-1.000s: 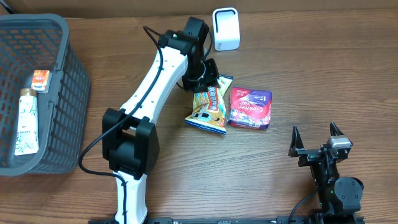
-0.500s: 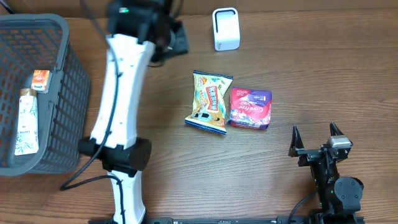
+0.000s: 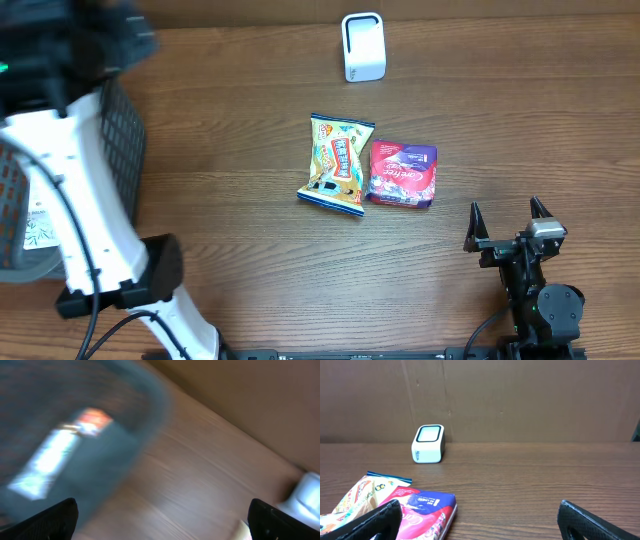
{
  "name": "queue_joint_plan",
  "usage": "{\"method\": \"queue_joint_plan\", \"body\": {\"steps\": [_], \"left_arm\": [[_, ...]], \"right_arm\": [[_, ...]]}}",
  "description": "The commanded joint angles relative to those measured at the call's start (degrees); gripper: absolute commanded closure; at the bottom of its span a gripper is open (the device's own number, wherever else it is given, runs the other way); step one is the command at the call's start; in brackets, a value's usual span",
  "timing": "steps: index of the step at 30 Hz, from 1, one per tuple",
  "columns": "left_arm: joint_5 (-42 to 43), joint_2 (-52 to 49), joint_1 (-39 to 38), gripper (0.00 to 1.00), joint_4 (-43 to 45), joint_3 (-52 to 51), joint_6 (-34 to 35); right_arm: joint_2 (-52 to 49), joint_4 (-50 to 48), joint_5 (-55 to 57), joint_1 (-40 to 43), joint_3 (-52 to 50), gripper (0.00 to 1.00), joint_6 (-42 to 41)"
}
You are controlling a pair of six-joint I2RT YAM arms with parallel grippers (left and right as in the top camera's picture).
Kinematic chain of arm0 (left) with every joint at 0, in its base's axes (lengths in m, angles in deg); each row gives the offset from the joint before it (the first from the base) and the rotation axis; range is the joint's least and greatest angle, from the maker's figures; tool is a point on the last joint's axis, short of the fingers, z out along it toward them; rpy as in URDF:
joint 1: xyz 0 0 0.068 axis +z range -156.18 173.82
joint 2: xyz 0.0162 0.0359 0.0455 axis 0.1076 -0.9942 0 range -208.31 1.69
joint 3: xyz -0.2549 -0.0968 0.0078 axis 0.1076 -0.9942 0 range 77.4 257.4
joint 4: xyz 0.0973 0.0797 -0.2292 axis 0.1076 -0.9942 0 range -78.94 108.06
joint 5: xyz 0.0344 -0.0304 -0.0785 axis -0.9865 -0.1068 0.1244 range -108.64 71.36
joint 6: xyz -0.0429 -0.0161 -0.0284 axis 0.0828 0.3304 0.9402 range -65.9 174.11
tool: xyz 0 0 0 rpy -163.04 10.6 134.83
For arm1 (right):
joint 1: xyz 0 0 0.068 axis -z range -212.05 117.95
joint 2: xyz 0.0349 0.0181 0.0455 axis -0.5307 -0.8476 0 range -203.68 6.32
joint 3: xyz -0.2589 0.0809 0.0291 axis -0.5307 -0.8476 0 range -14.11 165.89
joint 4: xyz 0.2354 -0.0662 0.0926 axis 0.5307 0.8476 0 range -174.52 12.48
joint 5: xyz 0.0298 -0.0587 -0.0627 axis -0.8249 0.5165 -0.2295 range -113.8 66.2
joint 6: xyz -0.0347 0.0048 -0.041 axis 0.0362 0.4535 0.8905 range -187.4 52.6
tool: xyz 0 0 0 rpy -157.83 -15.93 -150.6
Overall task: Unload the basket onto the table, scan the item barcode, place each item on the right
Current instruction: 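Withdraw the left gripper back toward the basket, then reach the left gripper into the basket toward the remaining items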
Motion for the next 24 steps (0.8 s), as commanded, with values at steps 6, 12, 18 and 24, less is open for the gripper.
{"method": "queue_joint_plan", "body": {"steps": [6,12,18,24], "left_arm": [[-11.61,-2.14,14.32,0.0,2.67,-0.37,-0.57],[-11.54,-8.2,18.82,0.0,3.3,-0.44,-0.59],[-10.19,-15.23,19.41,0.0,3.23,-0.44,-0.7],[-8.79,-21.97,19.69,0.02,2.34,-0.44,-4.55]], "right_arm": [[0.63,-0.37,0.37,-0.48,-0.61,0.0,0.09],[0.63,-0.37,0.37,-0.48,-0.61,0.0,0.09],[0.63,-0.37,0.37,-0.48,-0.61,0.0,0.09],[0.63,-0.37,0.37,-0.48,-0.61,0.0,0.09]]}}
